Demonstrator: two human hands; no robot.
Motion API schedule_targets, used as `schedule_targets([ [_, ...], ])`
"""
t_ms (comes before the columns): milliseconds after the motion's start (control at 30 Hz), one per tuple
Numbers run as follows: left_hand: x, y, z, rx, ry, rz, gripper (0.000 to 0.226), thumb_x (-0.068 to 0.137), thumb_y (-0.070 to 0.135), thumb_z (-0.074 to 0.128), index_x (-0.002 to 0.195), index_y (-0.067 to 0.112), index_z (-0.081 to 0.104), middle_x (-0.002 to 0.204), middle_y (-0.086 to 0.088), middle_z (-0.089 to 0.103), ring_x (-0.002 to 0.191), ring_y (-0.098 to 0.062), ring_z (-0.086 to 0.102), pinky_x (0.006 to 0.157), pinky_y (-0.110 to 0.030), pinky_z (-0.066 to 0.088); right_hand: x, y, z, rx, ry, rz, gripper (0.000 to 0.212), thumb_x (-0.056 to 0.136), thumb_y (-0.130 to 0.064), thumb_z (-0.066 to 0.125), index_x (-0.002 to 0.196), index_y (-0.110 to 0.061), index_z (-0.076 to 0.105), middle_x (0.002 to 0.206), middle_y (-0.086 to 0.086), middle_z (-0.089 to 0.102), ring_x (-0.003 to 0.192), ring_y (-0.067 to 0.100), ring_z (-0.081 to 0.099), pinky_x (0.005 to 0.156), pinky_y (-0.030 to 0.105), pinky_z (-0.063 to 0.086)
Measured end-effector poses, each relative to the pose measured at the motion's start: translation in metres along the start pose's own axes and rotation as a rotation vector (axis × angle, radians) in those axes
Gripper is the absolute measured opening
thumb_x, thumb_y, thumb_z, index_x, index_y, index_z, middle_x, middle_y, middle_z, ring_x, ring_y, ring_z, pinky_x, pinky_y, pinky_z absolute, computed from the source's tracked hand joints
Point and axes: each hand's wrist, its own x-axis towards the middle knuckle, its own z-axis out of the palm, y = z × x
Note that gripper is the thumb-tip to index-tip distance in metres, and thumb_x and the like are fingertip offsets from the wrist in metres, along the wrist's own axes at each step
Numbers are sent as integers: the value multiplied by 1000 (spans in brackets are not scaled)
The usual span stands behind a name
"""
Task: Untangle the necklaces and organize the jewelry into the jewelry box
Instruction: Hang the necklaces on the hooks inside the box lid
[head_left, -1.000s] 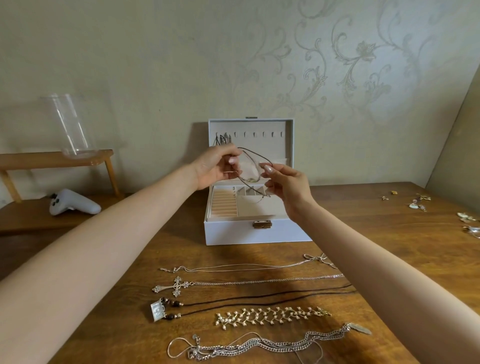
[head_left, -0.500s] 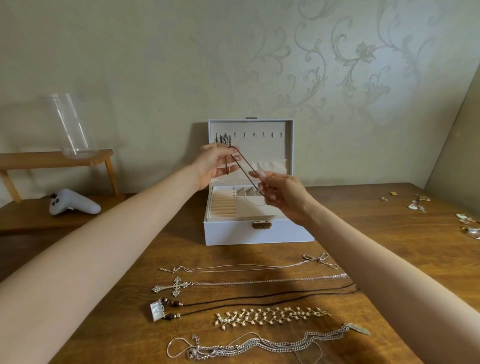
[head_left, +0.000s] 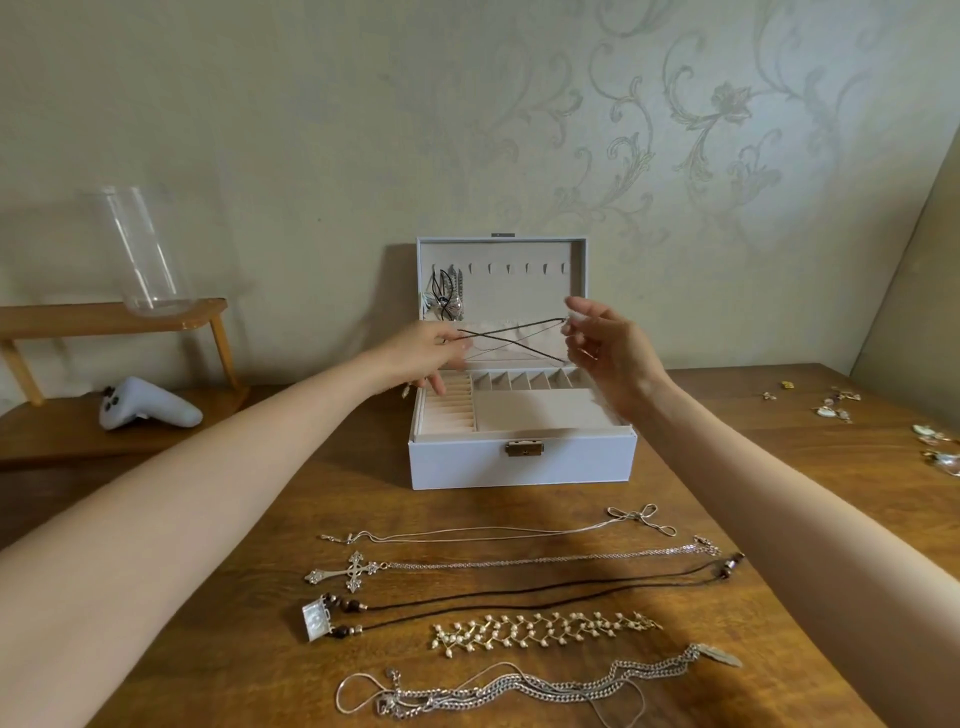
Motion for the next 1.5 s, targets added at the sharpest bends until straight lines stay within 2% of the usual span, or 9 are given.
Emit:
schedule_targets([
  [167, -2, -7, 0, 98, -70, 75, 30, 92, 26, 58, 117, 9, 58, 88, -2, 71, 58, -8, 60, 52, -16, 48, 6, 1, -15, -307, 100, -109, 37, 76, 15, 50, 84, -16, 67, 59, -1, 49, 56, 10, 40, 56, 17, 35],
  [267, 0, -11, -2, 258, 64, 132, 15, 92, 13, 57, 101, 8, 68, 92, -4, 73, 61, -6, 59, 67, -19, 51, 4, 8, -21, -577, 141, -179, 39, 71, 13, 51, 70, -21, 71, 74, 28, 57, 67, 19, 46, 68, 26, 40],
  [367, -1, -4, 1, 268, 159, 190, 23, 97, 11, 48, 105, 7, 69, 90, 5, 69, 63, -9, 60, 64, -14, 44, -1, 12, -19, -782, 83, -189, 39, 73, 7, 50, 74, -25, 72, 76, 12, 58, 65, 18, 48, 65, 27, 41],
  [500, 0, 8, 9, 249, 145, 256, 25, 98, 13, 45, 103, 7, 68, 87, 8, 63, 59, -6, 59, 66, -17, 43, -9, 18, 2, -928, -35, -303, 34, 75, 2, 59, 96, -23, 69, 103, -3, 62, 91, 12, 56, 80, 30, 49],
  [600, 1, 17, 15, 186, 114, 287, 23, 99, 12, 43, 95, 4, 64, 76, 7, 63, 54, -1, 59, 57, -11, 43, -11, 23, 23, -793, -160, -205, 31, 80, -14, 72, 108, -15, 59, 100, 3, 67, 93, 16, 61, 82, 31, 52],
  [700, 3, 21, 16, 89, 95, 294, 25, 99, 10, 39, 82, 7, 57, 73, -1, 61, 53, -5, 58, 44, -13, 39, -11, 23, 36, -695, -228, -114, 27, 82, -16, 72, 104, -8, 58, 80, 7, 67, 70, 13, 62, 71, 27, 49],
  [833, 0, 18, 7, -71, 63, 250, 32, 100, 7, 35, 73, 11, 52, 71, -7, 60, 50, -1, 58, 49, -12, 43, -8, 11, 26, -575, -240, -78, 15, 88, -18, 64, 82, -4, 67, 62, -6, 61, 59, 7, 49, 61, 18, 44],
  [1000, -4, 8, 4, -278, 58, 99, 35, 102, 12, 33, 74, 4, 52, 67, -12, 59, 45, -4, 59, 53, -17, 50, 1, 0, 9, -244, -144, -31, 25, 90, -20, 59, 67, -11, 57, 58, 0, 50, 57, 14, 51, 68, 25, 48],
  [1500, -15, 1, 8, -64, 4, 94, 36, 96, 33, 49, 94, 6, 73, 70, 3, 57, 53, 4, 49, 46, -6, 32, 4, -9, -12, 160, -148, 54, 17, 92, -23, 51, 81, -14, 60, 58, -4, 53, 62, 11, 56, 81, 27, 43],
])
